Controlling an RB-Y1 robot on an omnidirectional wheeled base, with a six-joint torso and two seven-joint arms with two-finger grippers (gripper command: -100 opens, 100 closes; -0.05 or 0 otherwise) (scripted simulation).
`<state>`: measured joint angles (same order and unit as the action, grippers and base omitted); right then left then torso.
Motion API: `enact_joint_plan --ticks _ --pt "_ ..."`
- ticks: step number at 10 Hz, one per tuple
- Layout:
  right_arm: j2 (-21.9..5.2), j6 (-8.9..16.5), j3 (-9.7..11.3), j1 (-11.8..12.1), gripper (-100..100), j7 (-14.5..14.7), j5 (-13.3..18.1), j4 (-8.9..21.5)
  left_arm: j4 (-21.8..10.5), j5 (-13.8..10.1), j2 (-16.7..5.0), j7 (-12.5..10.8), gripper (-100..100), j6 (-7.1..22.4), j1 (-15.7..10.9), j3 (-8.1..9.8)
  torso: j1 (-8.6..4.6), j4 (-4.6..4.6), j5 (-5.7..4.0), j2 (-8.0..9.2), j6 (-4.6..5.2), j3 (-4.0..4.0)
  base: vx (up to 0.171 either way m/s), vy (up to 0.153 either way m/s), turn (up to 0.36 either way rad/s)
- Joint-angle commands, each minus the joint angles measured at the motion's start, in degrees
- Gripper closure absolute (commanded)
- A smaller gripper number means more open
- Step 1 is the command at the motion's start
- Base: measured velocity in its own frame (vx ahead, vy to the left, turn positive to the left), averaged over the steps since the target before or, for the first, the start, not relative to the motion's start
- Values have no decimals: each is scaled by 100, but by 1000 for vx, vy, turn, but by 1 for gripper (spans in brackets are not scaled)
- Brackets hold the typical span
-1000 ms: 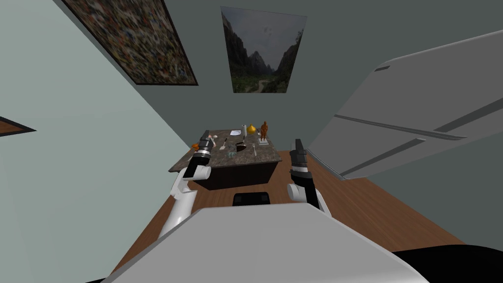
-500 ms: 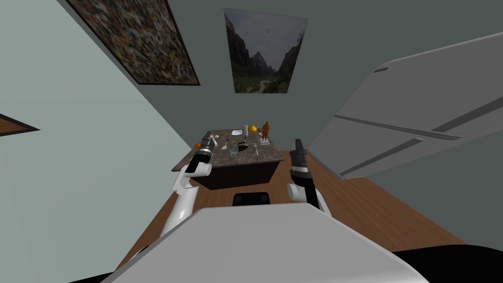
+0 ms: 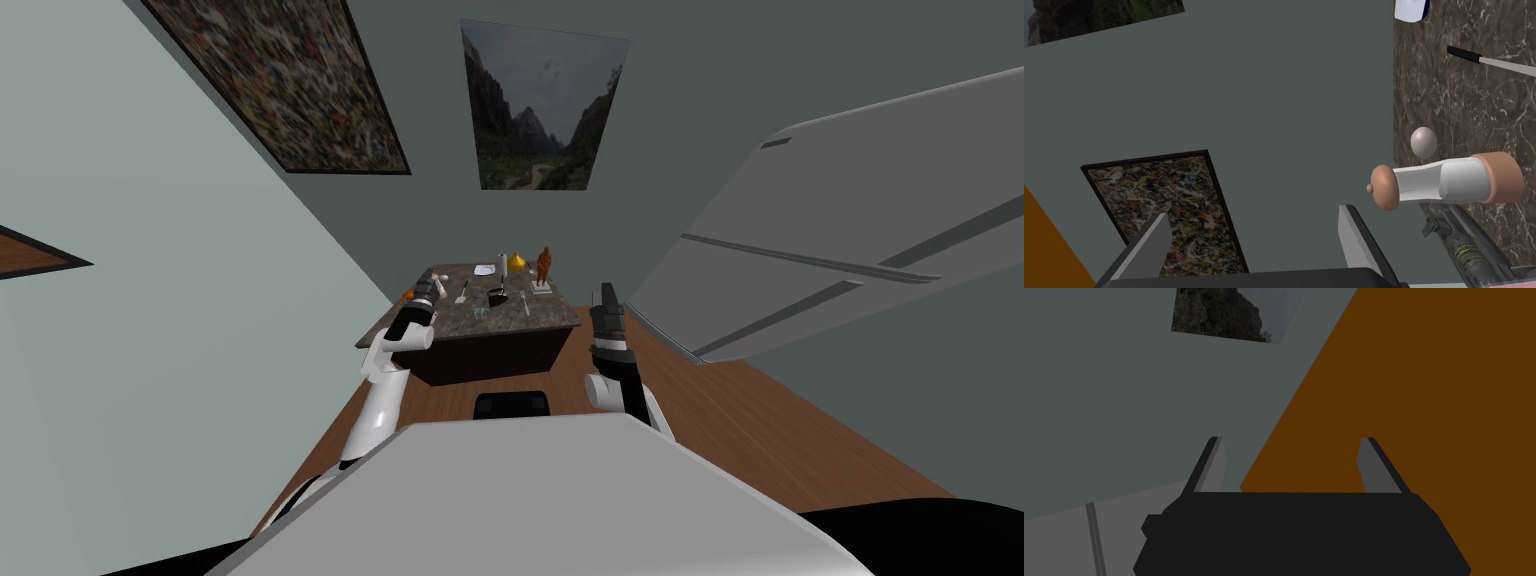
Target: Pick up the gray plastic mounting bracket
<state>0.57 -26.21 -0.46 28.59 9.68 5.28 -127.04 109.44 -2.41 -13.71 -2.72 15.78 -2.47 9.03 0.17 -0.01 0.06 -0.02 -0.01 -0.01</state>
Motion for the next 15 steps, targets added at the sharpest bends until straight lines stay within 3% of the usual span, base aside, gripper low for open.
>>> enact_joint_plan --ticks 1,2,4,5,7,8,10,11,13,14,15 --pt "0 0 0 0 0 0 0 0 0 -18 -21 -18 -100 222 -26 13 0 0 0 0 0 0 -1 24 -3" --pt "0 0 0 0 0 0 0 0 -196 -29 -7 -77 -100 437 -256 55 -9 0 -2 -1 0 0 -12 45 10" --pt "0 0 0 0 0 0 0 0 -196 -29 -7 -77 -100 679 -256 55 -4 0 -1 1 0 0 -5 33 -5" --pt "0 0 0 0 0 0 0 0 -402 -33 11 -137 -100 886 -489 97 -11 0 -2 0 -1 0 -4 34 12" --pt "0 0 0 0 0 0 0 0 -402 -33 11 -137 -100 1148 -489 97 -7 0 -1 -1 0 -1 -3 31 -2" --pt "0 0 0 0 0 0 0 0 -616 -31 33 -197 -100 1327 -722 139 -11 0 -2 -1 0 0 -9 33 14" --pt "0 0 0 0 0 0 0 0 -616 -31 33 -197 -100 1627 -722 139 -9 0 -2 -1 0 0 -2 26 -1" --pt "0 0 0 0 0 0 0 0 -838 -22 56 -259 -100 1825 -956 179 -14 0 -3 -1 -1 -1 4 23 19" --pt "0 0 0 0 0 0 0 0 -838 -22 56 -259 -100 2115 -956 179 -12 -1 -2 -3 0 -2 2 20 1" --pt "0 0 0 0 0 0 0 0 -1066 -7 82 -320 -100 2301 -1189 219 -16 -1 -3 -2 0 -1 3 20 21" --pt "0 0 0 0 0 0 0 0 -1066 -7 82 -320 -100 2453 -1189 219 -14 -1 -3 -4 0 -2 4 17 3"
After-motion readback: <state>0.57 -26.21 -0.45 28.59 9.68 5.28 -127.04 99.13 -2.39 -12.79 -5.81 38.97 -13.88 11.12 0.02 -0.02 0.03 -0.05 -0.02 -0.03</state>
